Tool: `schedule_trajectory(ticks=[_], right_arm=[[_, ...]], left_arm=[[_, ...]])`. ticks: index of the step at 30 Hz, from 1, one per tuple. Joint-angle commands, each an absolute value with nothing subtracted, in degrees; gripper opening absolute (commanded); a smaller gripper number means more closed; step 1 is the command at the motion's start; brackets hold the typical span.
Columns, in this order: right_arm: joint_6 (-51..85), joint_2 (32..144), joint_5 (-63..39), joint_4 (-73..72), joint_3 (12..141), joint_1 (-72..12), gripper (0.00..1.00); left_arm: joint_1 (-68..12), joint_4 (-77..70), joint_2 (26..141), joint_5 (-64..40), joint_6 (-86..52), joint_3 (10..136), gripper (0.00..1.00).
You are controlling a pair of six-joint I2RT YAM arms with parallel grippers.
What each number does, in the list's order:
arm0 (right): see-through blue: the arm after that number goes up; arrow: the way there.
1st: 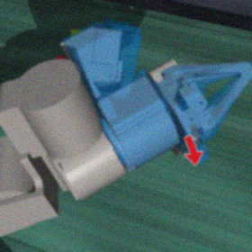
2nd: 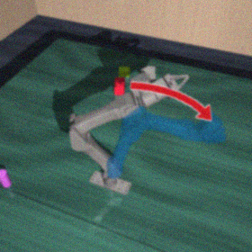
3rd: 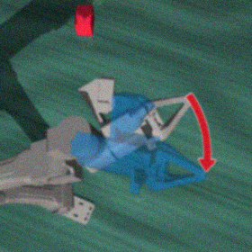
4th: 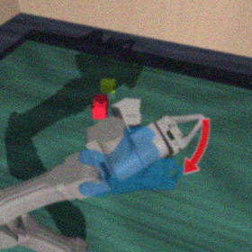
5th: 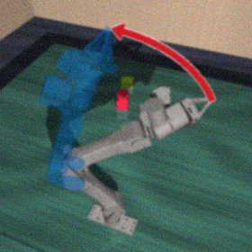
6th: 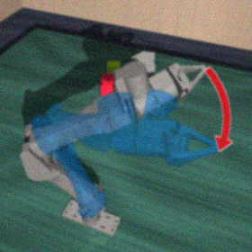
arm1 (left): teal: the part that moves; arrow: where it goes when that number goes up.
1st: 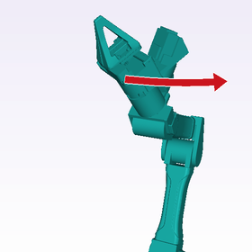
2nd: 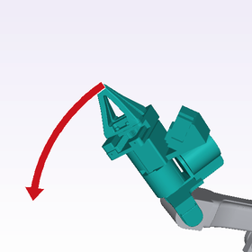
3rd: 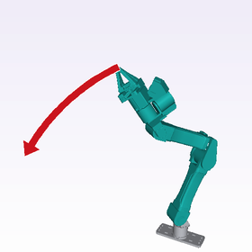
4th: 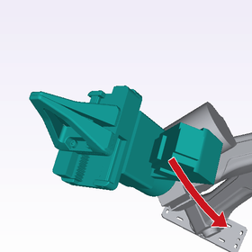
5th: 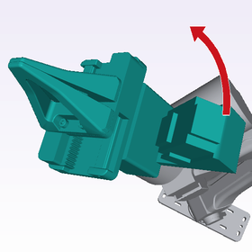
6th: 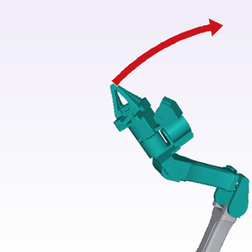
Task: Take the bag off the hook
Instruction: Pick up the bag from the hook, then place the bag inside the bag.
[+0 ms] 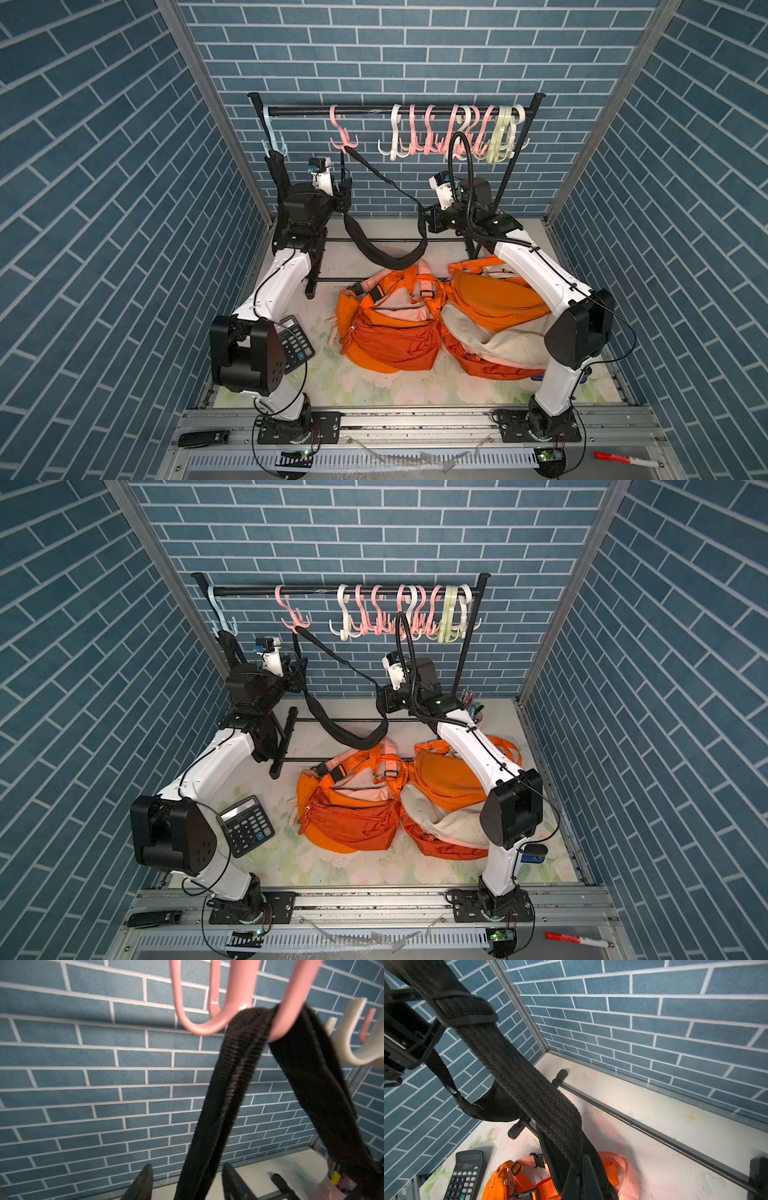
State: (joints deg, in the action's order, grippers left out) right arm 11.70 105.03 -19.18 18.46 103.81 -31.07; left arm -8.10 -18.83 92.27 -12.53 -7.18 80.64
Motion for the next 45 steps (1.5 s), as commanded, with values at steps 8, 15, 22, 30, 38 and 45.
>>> schedule_trajectory(ticks=[8, 15, 22, 30, 38, 45], right_arm=[[11.5, 105.9, -20.7, 20.3, 107.6, -31.0, 0.00], [13.0, 106.1, -21.8, 20.1, 109.0, -31.2, 0.00], [12.8, 104.8, -21.1, 21.1, 110.5, -31.6, 0.00], [12.9, 102.2, -20.3, 22.0, 111.3, -32.3, 0.00], [12.5, 98.0, -18.6, 22.6, 109.9, -33.9, 0.00], [11.2, 93.0, -15.8, 23.6, 107.9, -36.3, 0.00]], left_arm=[[-7.1, -21.6, 93.4, -19.3, -8.9, 83.5, 0.00], [-7.1, -20.0, 90.8, -19.7, -8.7, 84.1, 0.00], [-7.1, -17.0, 87.4, -18.3, -7.7, 85.4, 0.00], [-7.1, -13.7, 82.5, -16.8, -7.5, 86.2, 0.00], [-7.1, -10.5, 76.4, -15.4, -7.1, 85.2, 0.00], [-7.1, -7.9, 69.7, -14.0, -6.7, 83.4, 0.00]])
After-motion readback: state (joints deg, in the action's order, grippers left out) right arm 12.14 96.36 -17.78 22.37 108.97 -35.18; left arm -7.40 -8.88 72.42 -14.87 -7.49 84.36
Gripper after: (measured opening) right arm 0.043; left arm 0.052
